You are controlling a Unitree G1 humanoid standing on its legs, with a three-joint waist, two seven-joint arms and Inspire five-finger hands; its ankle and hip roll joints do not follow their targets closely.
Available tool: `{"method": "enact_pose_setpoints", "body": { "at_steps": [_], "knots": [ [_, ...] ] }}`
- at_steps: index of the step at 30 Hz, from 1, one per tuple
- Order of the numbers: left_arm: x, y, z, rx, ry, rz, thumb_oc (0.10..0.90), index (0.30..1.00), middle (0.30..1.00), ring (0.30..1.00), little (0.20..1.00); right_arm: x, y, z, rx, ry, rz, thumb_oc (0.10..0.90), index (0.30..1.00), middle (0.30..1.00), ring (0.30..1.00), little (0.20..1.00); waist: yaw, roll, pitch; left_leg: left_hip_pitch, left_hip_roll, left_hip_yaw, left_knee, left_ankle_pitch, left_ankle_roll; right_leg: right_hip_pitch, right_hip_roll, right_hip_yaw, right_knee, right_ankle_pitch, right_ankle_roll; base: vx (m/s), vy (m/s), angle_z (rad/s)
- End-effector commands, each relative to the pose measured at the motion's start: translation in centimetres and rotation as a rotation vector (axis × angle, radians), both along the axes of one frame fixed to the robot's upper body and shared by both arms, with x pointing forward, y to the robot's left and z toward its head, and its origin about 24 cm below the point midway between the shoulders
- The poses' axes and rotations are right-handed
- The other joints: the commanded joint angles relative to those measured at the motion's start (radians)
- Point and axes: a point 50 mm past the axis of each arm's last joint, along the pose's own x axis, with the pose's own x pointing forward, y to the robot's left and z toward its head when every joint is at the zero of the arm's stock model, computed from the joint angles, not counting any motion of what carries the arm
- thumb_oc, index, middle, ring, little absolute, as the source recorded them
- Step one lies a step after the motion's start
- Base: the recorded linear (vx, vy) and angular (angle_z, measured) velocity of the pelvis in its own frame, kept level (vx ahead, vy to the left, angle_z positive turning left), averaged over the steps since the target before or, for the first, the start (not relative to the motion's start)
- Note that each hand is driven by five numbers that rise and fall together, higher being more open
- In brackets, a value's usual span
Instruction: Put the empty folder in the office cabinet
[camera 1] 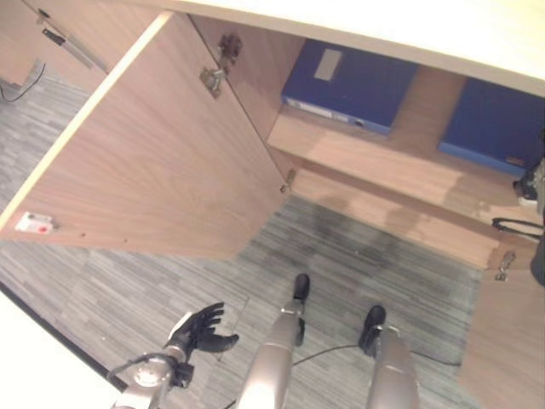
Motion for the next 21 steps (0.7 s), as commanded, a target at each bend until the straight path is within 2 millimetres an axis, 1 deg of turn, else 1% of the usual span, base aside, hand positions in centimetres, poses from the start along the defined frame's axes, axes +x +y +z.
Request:
{"method": "enact_pose_setpoints", "body": {
  "at_steps": [1, 5, 7, 9, 10, 13, 15, 17, 18, 19, 20, 21],
  "knots": [
    [-0.8, 2.1, 0.2, 0.029, 0.005, 0.081, 0.800, 0.900, 0.900, 0.900, 0.900, -2.5, -3.5, 3.0, -0.116, -0.064, -0.135, 0.800, 0.900, 0.900, 0.900, 0.900, 0.031, 0.026, -0.046, 0.086, 0.072, -0.001, 0.005, -0.173, -0.073, 0.110, 0.016, 0.039, -0.053, -0.094, 0.059, 0.00, 0.000, 0.00],
    [-0.7, 2.1, 0.2, 0.019, -0.003, 0.099, 0.800, 0.900, 0.900, 0.900, 0.900, -2.2, -3.2, 2.3, -0.118, -0.041, -0.117, 0.800, 0.900, 0.900, 0.900, 0.900, 0.032, 0.028, -0.043, 0.098, 0.070, 0.003, -0.008, -0.167, -0.070, 0.121, 0.015, 0.039, -0.069, -0.086, 0.061, 0.00, 0.000, 0.00],
    [-0.6, 1.8, 0.2, 0.014, -0.004, 0.098, 0.800, 0.900, 0.900, 0.900, 0.900, -1.7, -2.7, 1.9, -0.120, -0.032, -0.096, 0.800, 0.900, 0.900, 0.900, 0.900, 0.032, 0.029, -0.040, 0.101, 0.072, 0.005, -0.017, -0.162, -0.069, 0.124, 0.015, 0.040, -0.076, -0.081, 0.062, 0.00, 0.000, 0.00],
    [-0.4, 1.4, 0.0, -0.001, -0.007, 0.095, 0.800, 0.900, 0.900, 0.900, 0.900, -1.3, -2.1, 0.9, -0.120, -0.024, -0.070, 0.800, 0.900, 0.900, 0.900, 0.900, 0.030, 0.029, -0.037, 0.110, 0.071, 0.006, -0.029, -0.154, -0.068, 0.135, 0.016, 0.039, -0.091, -0.073, 0.064, 0.00, 0.000, 0.00],
    [-0.5, 1.4, 0.0, -0.001, -0.007, 0.095, 0.800, 0.900, 0.900, 0.900, 0.900, -1.3, -2.1, 0.9, -0.119, -0.024, -0.070, 0.800, 0.900, 0.900, 0.900, 0.900, 0.030, 0.029, -0.037, 0.110, 0.071, 0.006, -0.030, -0.154, -0.067, 0.136, 0.016, 0.039, -0.091, -0.073, 0.064, 0.00, 0.000, 0.00],
    [-0.1, 1.1, 0.1, -0.017, -0.019, 0.098, 0.800, 0.900, 0.900, 0.900, 0.900, -1.0, -1.7, -0.7, -0.098, -0.011, -0.051, 0.800, 0.900, 0.900, 0.900, 0.900, 0.029, 0.028, -0.034, 0.119, 0.072, 0.005, -0.041, -0.150, -0.066, 0.147, 0.017, 0.040, -0.105, -0.070, 0.064, 0.00, 0.000, 0.00],
    [0.0, 1.1, 0.2, -0.020, -0.024, 0.101, 0.800, 0.900, 0.900, 0.900, 0.900, -0.8, -1.4, -1.1, -0.090, -0.014, -0.042, 0.800, 0.900, 0.900, 0.900, 0.900, 0.030, 0.027, -0.032, 0.124, 0.073, 0.005, -0.043, -0.149, -0.066, 0.152, 0.017, 0.040, -0.110, -0.068, 0.065, 0.00, 0.000, 0.00],
    [0.2, 0.8, 0.1, -0.033, -0.032, 0.112, 0.800, 0.900, 0.900, 0.900, 0.900, -0.4, -0.8, -2.2, -0.075, -0.016, -0.029, 0.800, 0.900, 0.900, 0.900, 0.900, 0.029, 0.025, -0.029, 0.131, 0.075, 0.005, -0.050, -0.145, -0.065, 0.162, 0.018, 0.039, -0.121, -0.065, 0.066, -0.01, -0.008, -0.04],
    [0.4, 0.7, 0.1, -0.043, -0.038, 0.120, 0.800, 0.900, 0.900, 0.900, 0.900, -0.1, -0.3, -3.1, -0.076, -0.008, -0.011, 0.800, 0.900, 0.900, 0.900, 0.900, 0.027, 0.023, -0.028, 0.137, 0.077, 0.007, -0.058, -0.142, -0.066, 0.170, 0.018, 0.039, -0.131, -0.059, 0.067, -0.01, -0.003, -0.07],
    [0.3, 0.7, 0.1, -0.042, -0.036, 0.120, 0.800, 0.900, 0.900, 0.900, 0.900, -0.1, -0.3, -3.3, -0.075, -0.007, -0.011, 0.800, 0.900, 0.900, 0.900, 0.900, 0.027, 0.022, -0.028, 0.140, 0.077, 0.007, -0.060, -0.141, -0.066, 0.173, 0.019, 0.038, -0.134, -0.058, 0.068, -0.01, 0.003, -0.07],
    [0.5, 0.5, 0.1, -0.052, -0.042, 0.124, 0.800, 0.900, 0.900, 0.900, 0.900, 0.2, 0.5, -4.8, -0.069, 0.011, 0.011, 0.800, 0.900, 0.900, 0.900, 0.900, 0.022, 0.021, -0.024, 0.149, 0.081, 0.008, -0.068, -0.137, -0.066, 0.183, 0.021, 0.037, -0.143, -0.053, 0.068, -0.01, 0.010, -0.05],
    [0.5, 0.4, 0.1, -0.058, -0.045, 0.129, 0.800, 0.900, 0.900, 0.900, 0.900, 0.4, 1.0, -5.6, -0.073, 0.025, 0.027, 0.800, 0.900, 0.900, 0.900, 0.900, 0.021, 0.019, -0.023, 0.156, 0.082, 0.008, -0.075, -0.134, -0.064, 0.189, 0.022, 0.036, -0.148, -0.050, 0.069, 0.00, 0.000, 0.00]
  ]
}}
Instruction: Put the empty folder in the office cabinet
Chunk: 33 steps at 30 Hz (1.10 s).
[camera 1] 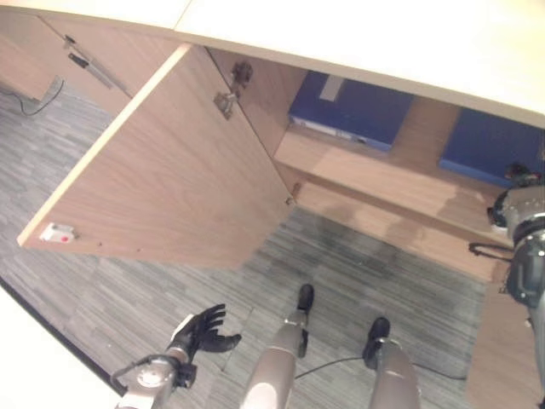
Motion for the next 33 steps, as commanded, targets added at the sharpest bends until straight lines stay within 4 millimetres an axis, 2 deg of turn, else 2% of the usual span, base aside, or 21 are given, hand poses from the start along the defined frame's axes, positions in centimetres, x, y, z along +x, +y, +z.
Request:
{"method": "enact_pose_setpoints", "body": {
  "at_steps": [1, 2, 3, 7, 8, 9, 11, 12, 13, 14, 16, 18, 19, 21, 25, 27, 29, 31, 33],
  "knots": [
    [0.5, 1.5, 0.7, 0.014, -0.043, 0.077, 0.800, 0.900, 0.900, 0.900, 0.900, 0.2, -0.4, 0.9, -0.090, -0.070, -0.004, 0.800, 0.900, 0.900, 0.900, 0.900, 0.008, -0.006, -0.007, 0.061, 0.064, 0.000, -0.006, -0.142, -0.064, 0.092, -0.001, 0.043, -0.062, -0.068, 0.063, 0.00, 0.000, 0.00],
    [0.6, 1.5, 0.6, 0.009, -0.046, 0.085, 0.800, 0.900, 0.900, 0.900, 0.900, 0.3, 0.2, 0.0, -0.082, -0.067, 0.006, 0.800, 0.900, 0.900, 0.900, 0.900, 0.005, -0.011, -0.006, 0.067, 0.065, 0.000, -0.009, -0.140, -0.064, 0.100, -0.001, 0.041, -0.071, -0.062, 0.064, -0.02, -0.005, -0.04],
    [0.8, 1.2, 0.6, -0.008, -0.051, 0.105, 0.800, 0.900, 0.900, 0.900, 0.900, 0.6, 1.6, -2.0, -0.078, -0.043, 0.037, 0.800, 0.900, 0.900, 0.900, 0.900, 0.000, -0.020, -0.006, 0.079, 0.069, 0.001, -0.016, -0.140, -0.064, 0.113, 0.000, 0.042, -0.090, -0.053, 0.063, -0.03, -0.001, -0.06],
    [0.8, 1.1, 0.1, -0.032, -0.044, 0.158, 0.800, 0.900, 0.900, 0.900, 0.900, 1.1, 5.9, -6.0, -0.099, -0.010, 0.141, 0.800, 0.900, 0.900, 0.900, 0.900, -0.018, -0.054, -0.016, 0.113, 0.088, 0.005, -0.047, -0.124, -0.061, 0.152, 0.002, 0.036, -0.151, -0.008, 0.069, 0.00, 0.009, -0.11],
    [0.3, 1.1, -0.3, -0.047, -0.029, 0.199, 0.800, 0.900, 0.900, 0.900, 0.900, 0.9, 8.7, -7.8, -0.176, -0.019, 0.236, 0.800, 0.900, 0.900, 0.900, 0.900, -0.039, -0.083, -0.027, 0.153, 0.097, 0.015, -0.065, -0.129, -0.061, 0.185, 0.003, 0.038, -0.175, 0.002, 0.073, 0.04, 0.012, -0.08],
    [0.2, 1.2, -0.4, -0.045, -0.025, 0.201, 0.800, 0.900, 0.900, 0.900, 0.900, 0.8, 8.9, -8.0, -0.176, -0.013, 0.238, 0.800, 0.900, 0.900, 0.900, 0.900, -0.041, -0.082, -0.030, 0.153, 0.098, 0.014, -0.072, -0.117, -0.059, 0.188, 0.005, 0.036, -0.187, 0.016, 0.073, 0.10, 0.032, -0.10],
    [-1.0, 1.2, -1.2, -0.056, 0.003, 0.263, 0.800, 0.900, 0.900, 0.900, 0.900, -1.7, 13.1, -10.6, -0.398, -0.032, 0.450, 0.800, 0.900, 0.900, 0.900, 0.900, -0.076, -0.121, -0.050, 0.229, 0.111, 0.031, -0.111, -0.114, -0.055, 0.250, 0.008, 0.031, -0.226, 0.043, 0.082, 0.11, 0.041, -0.10],
    [-1.4, 1.3, -1.4, -0.050, 0.010, 0.280, 0.800, 0.900, 0.900, 0.900, 0.900, -3.0, 13.4, -11.4, -0.503, -0.019, 0.529, 0.800, 0.900, 0.900, 0.900, 0.900, -0.087, -0.132, -0.056, 0.260, 0.112, 0.037, -0.122, -0.119, -0.054, 0.275, 0.009, 0.028, -0.235, 0.044, 0.085, 0.07, 0.039, 0.01],
    [-1.5, 1.3, -1.4, -0.050, 0.012, 0.280, 0.800, 0.900, 0.900, 0.900, 0.900, -3.1, 13.4, -11.5, -0.503, -0.017, 0.529, 0.800, 0.900, 0.900, 0.900, 0.900, -0.088, -0.131, -0.059, 0.258, 0.112, 0.036, -0.125, -0.113, -0.053, 0.276, 0.009, 0.027, -0.242, 0.052, 0.086, 0.12, 0.042, 0.09],
    [-2.2, 1.7, -1.7, -0.043, 0.023, 0.298, 0.800, 0.900, 0.900, 0.900, 0.900, -5.6, 12.7, -13.3, -0.636, 0.033, 0.634, 0.800, 0.900, 0.900, 0.900, 0.900, -0.101, -0.149, -0.082, 0.308, 0.116, 0.043, -0.151, -0.114, -0.050, 0.321, 0.011, 0.017, -0.272, 0.058, 0.090, 0.13, 0.029, 0.00],
    [-2.8, 2.1, -2.0, -0.038, 0.033, 0.311, 0.800, 0.900, 0.900, 0.900, 0.900, -7.5, 11.9, -15.0, -0.731, 0.081, 0.746, 0.800, 0.900, 0.900, 0.900, 0.900, -0.112, -0.163, -0.106, 0.353, 0.117, 0.046, -0.178, -0.113, -0.050, 0.363, 0.012, 0.010, -0.303, 0.065, 0.096, 0.14, 0.043, 0.03],
    [-3.4, 2.3, -2.3, -0.039, 0.049, 0.316, 0.800, 0.900, 0.900, 0.900, 0.900, -9.2, 11.6, -16.4, -0.771, 0.103, 0.833, 0.800, 0.900, 0.900, 0.900, 0.900, -0.118, -0.170, -0.130, 0.398, 0.116, 0.052, -0.203, -0.112, -0.052, 0.403, 0.017, 0.004, -0.335, 0.071, 0.101, 0.08, 0.030, 0.02],
    [-3.5, 2.3, -2.4, -0.039, 0.050, 0.316, 0.800, 0.900, 0.900, 0.900, 0.900, -9.2, 11.6, -16.4, -0.770, 0.103, 0.834, 0.800, 0.900, 0.900, 0.900, 0.900, -0.119, -0.170, -0.129, 0.403, 0.116, 0.052, -0.206, -0.111, -0.052, 0.408, 0.017, 0.003, -0.338, 0.072, 0.101, 0.10, -0.002, -0.03],
    [-4.4, 2.5, -2.9, -0.035, 0.080, 0.316, 0.800, 0.900, 0.900, 0.900, 0.900, -10.9, 11.8, -18.0, -0.810, 0.146, 0.950, 0.800, 0.900, 0.900, 0.900, 0.900, -0.118, -0.182, -0.168, 0.452, 0.119, 0.054, -0.229, -0.113, -0.058, 0.455, 0.025, -0.005, -0.368, 0.069, 0.105, 0.10, -0.005, -0.03],
    [-5.2, 3.0, -3.0, -0.038, 0.089, 0.325, 0.800, 0.900, 0.900, 0.900, 0.900, -12.4, 12.4, -19.2, -0.861, 0.188, 1.087, 0.800, 0.900, 0.900, 0.900, 0.900, -0.103, -0.185, -0.200, 0.489, 0.131, 0.041, -0.235, -0.113, -0.062, 0.489, 0.036, -0.018, -0.348, 0.040, 0.099, 0.05, -0.041, 0.02],
    [-5.4, 3.1, -3.0, -0.036, 0.095, 0.327, 0.800, 0.900, 0.900, 0.900, 0.900, -12.6, 12.6, -19.4, -0.851, 0.187, 1.098, 0.800, 0.900, 0.900, 0.900, 0.900, -0.100, -0.185, -0.203, 0.493, 0.136, 0.034, -0.234, -0.111, -0.064, 0.495, 0.039, -0.025, -0.340, 0.031, 0.096, -0.01, -0.074, 0.15],
    [-5.3, 3.2, -3.0, -0.030, 0.092, 0.323, 0.800, 0.900, 0.900, 0.900, 0.900, -12.8, 13.1, -19.7, -0.847, 0.175, 1.128, 0.800, 0.900, 0.900, 0.900, 0.900, -0.078, -0.176, -0.200, 0.474, 0.148, 0.009, -0.228, -0.079, -0.084, 0.509, 0.052, -0.056, -0.327, 0.002, 0.081, -0.11, -0.094, 0.24],
    [-4.2, 3.1, -2.7, -0.045, 0.062, 0.336, 0.800, 0.900, 0.900, 0.900, 0.900, -12.5, 13.0, -19.5, -0.852, 0.171, 1.118, 0.800, 0.900, 0.900, 0.900, 0.900, -0.064, -0.164, -0.189, 0.408, 0.151, -0.029, -0.228, -0.006, -0.124, 0.514, 0.059, -0.107, -0.342, -0.010, 0.073, -0.21, -0.061, 0.52],
    [-3.8, 2.9, -2.7, -0.062, 0.048, 0.362, 0.800, 0.900, 0.900, 0.900, 0.900, -12.5, 13.0, -19.6, -0.874, 0.192, 1.136, 0.800, 0.900, 0.900, 0.900, 0.900, -0.051, -0.158, -0.186, 0.363, 0.143, -0.043, -0.233, 0.017, -0.133, 0.507, 0.056, -0.140, -0.356, -0.003, 0.071, -0.17, -0.018, 0.84]
  ]
}}
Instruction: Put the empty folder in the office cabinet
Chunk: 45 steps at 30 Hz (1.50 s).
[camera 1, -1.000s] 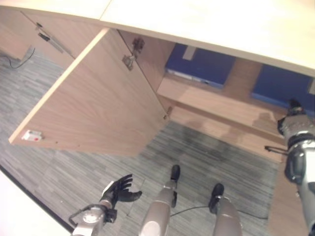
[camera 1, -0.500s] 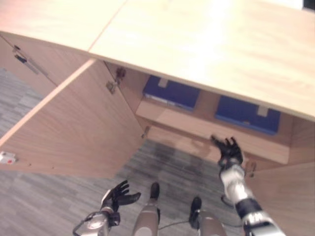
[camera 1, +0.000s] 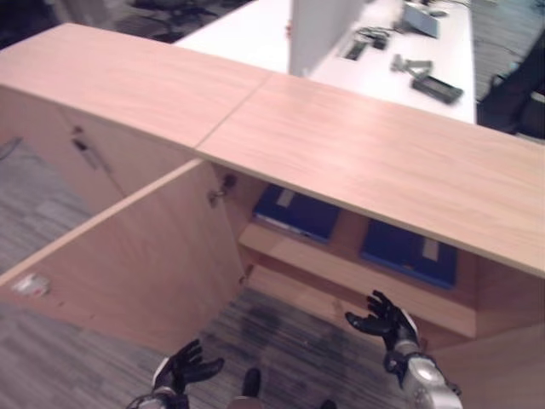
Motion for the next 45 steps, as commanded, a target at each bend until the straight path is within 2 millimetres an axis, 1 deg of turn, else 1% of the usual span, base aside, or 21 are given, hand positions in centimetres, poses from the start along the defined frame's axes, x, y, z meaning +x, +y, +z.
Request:
{"method": "enact_pose_setpoints", "body": {
  "at_steps": [1, 2, 3, 4, 7, 8, 9, 10, 12, 14, 19, 21, 27, 28, 29, 30, 31, 32, 34, 36, 45],
  "knots": [
    [1.7, 0.6, 0.8, 0.016, -0.077, 0.029, 0.800, 0.900, 0.900, 0.900, 0.900, 3.2, -1.1, 3.6, -0.106, -0.195, 0.066, 0.800, 0.900, 0.900, 0.900, 0.900, 0.050, 0.021, 0.000, -0.038, 0.090, 0.070, 0.026, -0.011, -0.085, -0.093, -0.088, 0.009, 0.183, -0.149, 0.055, -0.11, 0.006, 0.67],
    [1.7, 0.6, 0.8, 0.016, -0.078, 0.028, 0.800, 0.900, 0.900, 0.900, 0.900, 3.2, -1.2, 3.7, -0.106, -0.196, 0.065, 0.800, 0.900, 0.900, 0.900, 0.900, 0.050, 0.022, -0.002, -0.043, 0.090, 0.068, 0.026, -0.006, -0.083, -0.096, -0.088, 0.008, 0.180, -0.142, 0.056, -0.28, 0.078, 0.59],
    [1.9, 0.1, 0.7, -0.005, -0.085, 0.030, 0.800, 0.900, 0.900, 0.900, 0.900, 3.5, -1.3, 3.7, -0.148, -0.183, 0.096, 0.800, 0.900, 0.900, 0.900, 0.900, 0.034, 0.014, 0.002, -0.036, 0.117, 0.182, 0.070, -0.033, -0.059, -0.118, -0.117, -0.031, 0.174, -0.119, 0.055, -0.30, 0.108, 0.68],
    [1.9, -0.1, 0.6, -0.014, -0.084, 0.026, 0.800, 0.900, 0.900, 0.900, 0.900, 3.5, -1.3, 3.6, -0.164, -0.172, 0.116, 0.800, 0.900, 0.900, 0.900, 0.900, 0.022, 0.011, 0.000, -0.019, 0.135, 0.239, 0.100, -0.056, -0.055, -0.130, -0.129, -0.048, 0.172, -0.105, 0.053, -0.36, 0.119, 0.82],
    [1.5, -0.2, 0.5, -0.024, -0.076, 0.025, 0.800, 0.900, 0.900, 0.900, 0.900, 3.2, -1.5, 3.7, -0.181, -0.169, 0.150, 0.800, 0.900, 0.900, 0.900, 0.900, -0.012, 0.008, -0.012, 0.069, 0.173, 0.359, 0.165, -0.121, -0.056, -0.143, -0.152, -0.096, 0.173, -0.084, 0.039, -0.14, 0.066, 0.60],
    [1.4, -0.2, 0.4, -0.030, -0.072, 0.027, 0.800, 0.900, 0.900, 0.900, 0.900, 2.9, -1.6, 3.5, -0.173, -0.160, 0.147, 0.800, 0.900, 0.900, 0.900, 0.900, -0.030, 0.009, -0.022, 0.116, 0.191, 0.396, 0.176, -0.148, -0.066, -0.141, -0.156, -0.101, 0.184, -0.102, 0.042, -0.02, 0.054, 0.62],
    [1.4, -0.2, 0.4, -0.030, -0.071, 0.027, 0.800, 0.900, 0.900, 0.900, 0.900, 2.9, -1.6, 3.5, -0.173, -0.160, 0.148, 0.800, 0.900, 0.900, 0.900, 0.900, -0.029, 0.010, -0.020, 0.121, 0.193, 0.397, 0.177, -0.151, -0.067, -0.138, -0.155, -0.100, 0.188, -0.106, 0.042, -0.07, 0.110, 0.81],
    [1.3, -0.3, 0.3, -0.038, -0.069, 0.025, 0.800, 0.900, 0.900, 0.900, 0.900, 2.4, -1.8, 3.2, -0.163, -0.144, 0.138, 0.800, 0.900, 0.900, 0.900, 0.900, -0.053, 0.016, -0.037, 0.179, 0.206, 0.462, 0.187, -0.158, -0.070, -0.153, -0.168, -0.144, 0.212, -0.097, 0.033, -0.14, 0.122, 1.05],
    [1.2, -0.4, 0.2, -0.037, -0.063, 0.020, 0.800, 0.900, 0.900, 0.900, 0.900, 2.0, -2.0, 3.0, -0.159, -0.135, 0.133, 0.800, 0.900, 0.900, 0.900, 0.900, -0.065, 0.019, -0.043, 0.204, 0.203, 0.479, 0.192, -0.164, -0.072, -0.158, -0.175, -0.169, 0.225, -0.094, 0.031, -0.11, 0.095, 1.15],
    [1.2, -1.0, -0.1, -0.049, -0.047, 0.008, 0.800, 0.900, 0.900, 0.900, 0.900, 1.5, -2.3, 2.6, -0.147, -0.113, 0.112, 0.800, 0.900, 0.900, 0.900, 0.900, -0.084, 0.024, -0.059, 0.231, 0.170, 0.507, 0.177, -0.208, -0.060, -0.164, -0.197, -0.217, 0.246, -0.073, 0.028, -0.08, 0.155, 0.90],
    [0.6, -0.7, -0.2, -0.041, -0.038, 0.015, 0.800, 0.900, 0.900, 0.900, 0.900, 1.7, -1.8, 2.1, -0.134, -0.093, 0.104, 0.800, 0.900, 0.900, 0.900, 0.900, -0.056, 0.012, -0.068, 0.237, 0.115, 0.488, 0.136, -0.263, -0.022, -0.150, -0.234, -0.229, 0.259, -0.021, 0.062, -0.02, 0.210, 0.84],
    [0.5, -0.2, 0.0, -0.022, -0.034, 0.017, 0.800, 0.900, 0.900, 0.900, 0.900, 1.8, -1.0, 1.8, -0.105, -0.087, 0.103, 0.800, 0.900, 0.900, 0.900, 0.900, -0.033, -0.003, -0.067, 0.238, 0.081, 0.462, 0.110, -0.275, 0.003, -0.147, -0.264, -0.231, 0.271, 0.012, 0.093, -0.03, 0.203, 0.32],
    [0.3, 0.7, 0.3, 0.025, -0.034, 0.011, 0.800, 0.900, 0.900, 0.900, 0.900, 1.8, 0.5, 1.3, -0.059, -0.076, 0.115, 0.800, 0.900, 0.900, 0.900, 0.900, 0.007, -0.016, -0.048, 0.254, 0.020, 0.437, 0.051, -0.283, 0.044, -0.150, -0.319, -0.237, 0.328, 0.055, 0.148, -0.02, 0.144, 0.24],
    [0.4, 0.7, 0.4, 0.031, -0.039, 0.000, 0.800, 0.900, 0.900, 0.900, 0.900, 1.4, 0.5, 1.1, -0.041, -0.075, 0.100, 0.800, 0.900, 0.900, 0.900, 0.900, 0.007, -0.020, -0.040, 0.243, -0.004, 0.422, 0.024, -0.248, 0.053, -0.158, -0.317, -0.215, 0.331, 0.083, 0.152, -0.08, 0.098, 0.09],
    [0.4, 0.7, 0.4, 0.031, -0.039, 0.000, 0.800, 0.900, 0.900, 0.900, 0.900, 1.4, 0.5, 1.1, -0.041, -0.075, 0.099, 0.800, 0.900, 0.900, 0.900, 0.900, 0.006, -0.020, -0.041, 0.242, -0.005, 0.421, 0.022, -0.246, 0.054, -0.158, -0.318, -0.216, 0.330, 0.084, 0.152, -0.08, 0.073, 0.42],
    [1.0, 0.4, 0.5, 0.021, -0.055, -0.009, 0.800, 0.900, 0.900, 0.900, 0.900, 0.9, 0.3, 0.8, -0.027, -0.063, 0.082, 0.800, 0.900, 0.900, 0.900, 0.900, -0.033, -0.013, -0.032, 0.231, -0.015, 0.365, 0.009, -0.227, 0.053, -0.198, -0.246, -0.024, 0.300, 0.058, 0.159, 0.01, 0.038, 0.69],
    [1.4, 0.2, 0.6, 0.012, -0.068, -0.007, 0.800, 0.900, 0.900, 0.900, 0.900, 0.8, 0.2, 0.8, -0.018, -0.061, 0.069, 0.800, 0.900, 0.900, 0.900, 0.900, -0.049, -0.008, -0.028, 0.224, -0.020, 0.339, 0.005, -0.218, 0.054, -0.226, -0.197, 0.088, 0.283, 0.045, 0.161, 0.05, 0.028, 1.17],
    [1.8, 0.1, 0.7, 0.005, -0.079, -0.005, 0.800, 0.900, 0.900, 0.900, 0.900, 0.7, 0.1, 0.7, -0.003, -0.059, 0.054, 0.800, 0.900, 0.900, 0.900, 0.900, -0.060, -0.003, -0.021, 0.224, -0.022, 0.313, 0.003, -0.219, 0.055, -0.229, -0.166, 0.159, 0.270, 0.020, 0.156, 0.08, -0.042, 1.14],
    [1.9, 0.2, 0.7, 0.009, -0.076, -0.009, 0.800, 0.900, 0.900, 0.900, 0.900, 0.2, -0.2, 0.5, 0.001, -0.052, 0.042, 0.800, 0.900, 0.900, 0.900, 0.900, -0.066, -0.005, -0.028, 0.212, -0.018, 0.282, -0.002, -0.214, 0.053, -0.214, -0.159, 0.190, 0.231, 0.018, 0.136, 0.06, -0.104, 0.78],
    [1.8, 0.1, 0.7, 0.016, -0.072, -0.021, 0.800, 0.900, 0.900, 0.900, 0.900, -0.4, -0.6, 0.2, -0.014, -0.033, 0.046, 0.800, 0.900, 0.900, 0.900, 0.900, -0.070, -0.006, -0.037, 0.205, -0.010, 0.269, -0.001, -0.210, 0.049, -0.192, -0.157, 0.196, 0.196, 0.016, 0.132, 0.05, -0.116, 0.64],
    [1.7, -1.4, 0.4, -0.009, -0.074, -0.082, 0.800, 0.900, 0.900, 0.900, 0.900, -2.1, -1.9, -0.4, -0.064, 0.019, 0.063, 0.800, 0.900, 0.900, 0.900, 0.900, -0.076, 0.007, -0.059, 0.227, 0.024, 0.255, 0.009, -0.204, 0.017, -0.112, -0.133, 0.183, 0.119, -0.003, 0.114, 0.06, -0.127, 0.05]
  ]
}}
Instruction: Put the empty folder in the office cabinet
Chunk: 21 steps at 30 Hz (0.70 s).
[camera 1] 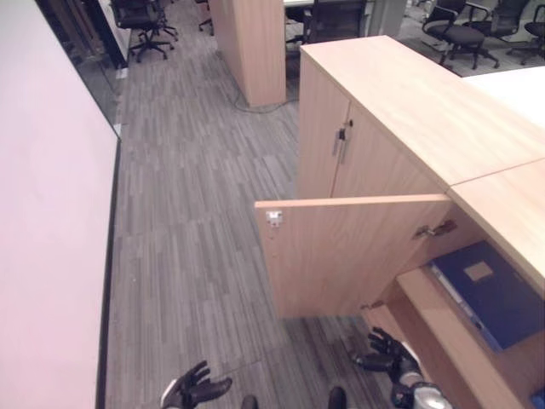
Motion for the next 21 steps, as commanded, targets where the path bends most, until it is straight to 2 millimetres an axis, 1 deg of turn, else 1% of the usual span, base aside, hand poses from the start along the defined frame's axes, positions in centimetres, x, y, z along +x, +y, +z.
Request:
{"method": "enact_pose_setpoints", "body": {
  "at_steps": [1, 3, 4, 5, 6, 7, 8, 9, 10, 12, 14, 15, 16, 17, 18, 19, 21],
  "knots": [
    [4.9, 0.9, 2.3, 0.074, -0.168, -0.116, 0.800, 0.900, 0.900, 0.900, 0.900, 2.8, 0.2, 2.5, 0.002, -0.184, 0.036, 0.800, 0.900, 0.900, 0.900, 0.900, 0.008, -0.017, -0.010, 0.086, -0.048, 0.001, 0.010, -0.101, 0.008, -0.001, -0.111, 0.018, 0.145, -0.114, 0.097, 0.04, -0.135, -0.02],
    [5.0, 0.4, 2.3, 0.067, -0.174, -0.132, 0.800, 0.900, 0.900, 0.900, 0.900, 2.4, 0.1, 2.3, -0.003, -0.171, 0.036, 0.800, 0.900, 0.900, 0.900, 0.900, 0.002, -0.010, -0.009, 0.090, -0.031, -0.001, 0.018, -0.096, -0.003, 0.007, -0.099, 0.013, 0.143, -0.123, 0.087, 0.03, -0.142, -0.02],
    [5.0, 0.4, 2.3, 0.067, -0.174, -0.132, 0.800, 0.900, 0.900, 0.900, 0.900, 2.4, 0.1, 2.3, -0.003, -0.171, 0.036, 0.800, 0.900, 0.900, 0.900, 0.900, 0.002, -0.009, -0.009, 0.090, -0.031, -0.001, 0.018, -0.096, -0.003, 0.007, -0.099, 0.012, 0.143, -0.123, 0.087, 0.00, -0.107, -0.02],
    [5.2, 0.2, 2.4, 0.065, -0.179, -0.142, 0.800, 0.900, 0.900, 0.900, 0.900, 2.2, 0.0, 2.3, -0.006, -0.166, 0.038, 0.800, 0.900, 0.900, 0.900, 0.900, -0.002, -0.006, -0.007, 0.089, -0.020, 0.001, 0.029, -0.095, -0.011, 0.009, -0.092, 0.012, 0.143, -0.130, 0.080, -0.02, -0.157, -0.01],
    [5.6, -0.3, 2.6, 0.059, -0.199, -0.162, 0.800, 0.900, 0.900, 0.900, 0.900, 1.8, 0.0, 2.0, -0.007, -0.150, 0.050, 0.800, 0.900, 0.900, 0.900, 0.900, -0.011, 0.000, -0.002, 0.079, 0.002, 0.005, 0.059, -0.091, -0.025, 0.011, -0.077, 0.014, 0.149, -0.144, 0.068, -0.02, -0.159, 0.00],
    [5.6, -0.3, 2.6, 0.059, -0.199, -0.162, 0.800, 0.900, 0.900, 0.900, 0.900, 1.8, 0.0, 2.0, -0.007, -0.150, 0.050, 0.800, 0.900, 0.900, 0.900, 0.900, -0.011, 0.000, -0.002, 0.078, 0.003, 0.005, 0.061, -0.092, -0.026, 0.010, -0.077, 0.014, 0.150, -0.145, 0.067, -0.04, -0.179, 0.02],
    [6.2, -0.7, 2.8, 0.053, -0.220, -0.181, 0.800, 0.900, 0.900, 0.900, 0.900, 1.8, 0.0, 2.0, -0.010, -0.150, 0.055, 0.800, 0.900, 0.900, 0.900, 0.900, -0.015, 0.003, 0.007, 0.054, 0.021, 0.008, 0.103, -0.079, -0.038, 0.013, -0.064, 0.014, 0.149, -0.156, 0.055, -0.04, -0.118, -0.01],
    [6.6, -0.9, 3.0, 0.052, -0.231, -0.191, 0.800, 0.900, 0.900, 0.900, 0.900, 1.8, 0.0, 2.0, -0.012, -0.148, 0.058, 0.800, 0.900, 0.900, 0.900, 0.900, -0.020, 0.000, 0.015, 0.036, 0.028, 0.005, 0.142, -0.075, -0.044, 0.016, -0.060, 0.019, 0.148, -0.155, 0.049, -0.05, -0.149, -0.06],
    [7.0, -1.1, 3.2, 0.047, -0.249, -0.193, 0.800, 0.900, 0.900, 0.900, 0.900, 1.8, -0.1, 2.0, -0.013, -0.150, 0.061, 0.800, 0.900, 0.900, 0.900, 0.900, -0.022, 0.000, 0.022, 0.022, 0.029, -0.001, 0.183, -0.061, -0.050, 0.017, -0.055, 0.023, 0.148, -0.155, 0.041, -0.02, -0.097, -0.10],
    [7.5, -1.4, 3.5, 0.040, -0.276, -0.191, 0.800, 0.900, 0.900, 0.900, 0.900, 1.8, -0.1, 1.9, -0.016, -0.138, 0.068, 0.800, 0.900, 0.900, 0.900, 0.900, -0.024, 0.000, 0.032, 0.010, 0.029, -0.014, 0.221, -0.051, -0.056, 0.022, -0.048, 0.034, 0.141, -0.158, 0.034, 0.01, -0.035, -0.11],
    [7.9, -1.7, 3.7, 0.033, -0.293, -0.192, 0.800, 0.900, 0.900, 0.900, 0.900, 1.9, -0.1, 1.8, -0.018, -0.132, 0.072, 0.800, 0.900, 0.900, 0.900, 0.900, -0.021, 0.000, 0.036, 0.003, 0.025, -0.026, 0.223, -0.053, -0.053, 0.023, -0.048, 0.042, 0.137, -0.160, 0.035, 0.02, 0.004, -0.31],
    [8.5, -2.0, 4.2, 0.029, -0.330, -0.193, 0.800, 0.900, 0.900, 0.900, 0.900, 2.0, -0.3, 1.9, -0.031, -0.127, 0.077, 0.800, 0.900, 0.900, 0.900, 0.900, -0.009, -0.002, 0.032, -0.026, -0.005, -0.073, 0.189, -0.073, -0.039, 0.021, -0.051, 0.060, 0.132, -0.162, 0.038, 0.03, 0.007, -0.26],
    [8.5, -2.0, 4.2, 0.029, -0.330, -0.193, 0.800, 0.900, 0.900, 0.900, 0.900, 2.0, -0.3, 1.9, -0.031, -0.127, 0.077, 0.800, 0.900, 0.900, 0.900, 0.900, -0.009, -0.002, 0.033, -0.026, -0.005, -0.073, 0.189, -0.073, -0.039, 0.021, -0.052, 0.060, 0.132, -0.162, 0.038, 0.07, 0.004, -0.33],
    [9.1, -1.9, 4.7, 0.030, -0.356, -0.180, 0.800, 0.900, 0.900, 0.900, 0.900, 2.4, -0.5, 2.1, -0.041, -0.139, 0.075, 0.800, 0.900, 0.900, 0.900, 0.900, 0.008, -0.002, 0.040, -0.089, -0.057, -0.148, 0.179, -0.066, -0.030, 0.020, -0.045, 0.083, 0.132, -0.163, 0.036, 0.02, 0.022, -0.22],
    [9.7, -1.7, 5.2, 0.028, -0.387, -0.157, 0.800, 0.900, 0.900, 0.900, 0.900, 2.6, -0.6, 2.2, -0.039, -0.139, 0.073, 0.800, 0.900, 0.900, 0.900, 0.900, 0.007, 0.000, 0.038, -0.097, -0.063, -0.161, 0.162, -0.057, -0.031, 0.017, -0.041, 0.094, 0.129, -0.164, 0.039, 0.04, 0.047, -0.20],
    [10.2, -1.2, 5.7, 0.042, -0.406, -0.153, 0.800, 0.900, 0.900, 0.900, 0.900, 2.5, -0.6, 2.1, -0.038, -0.133, 0.079, 0.800, 0.900, 0.900, 0.900, 0.900, 0.000, 0.004, 0.030, -0.085, -0.058, -0.151, 0.141, -0.055, -0.029, 0.019, -0.039, 0.102, 0.121, -0.162, 0.043, 0.05, 0.071, -0.18],
    [10.4, -0.3, 6.1, 0.063, -0.421, -0.128, 0.800, 0.900, 0.900, 0.900, 0.900, 2.2, -0.7, 1.9, -0.036, -0.120, 0.085, 0.800, 0.900, 0.900, 0.900, 0.900, -0.007, 0.011, 0.007, -0.052, -0.051, -0.127, 0.101, -0.056, -0.022, 0.034, -0.037, 0.118, 0.103, -0.156, 0.047, 0.15, 0.077, -0.63]
  ]
}}
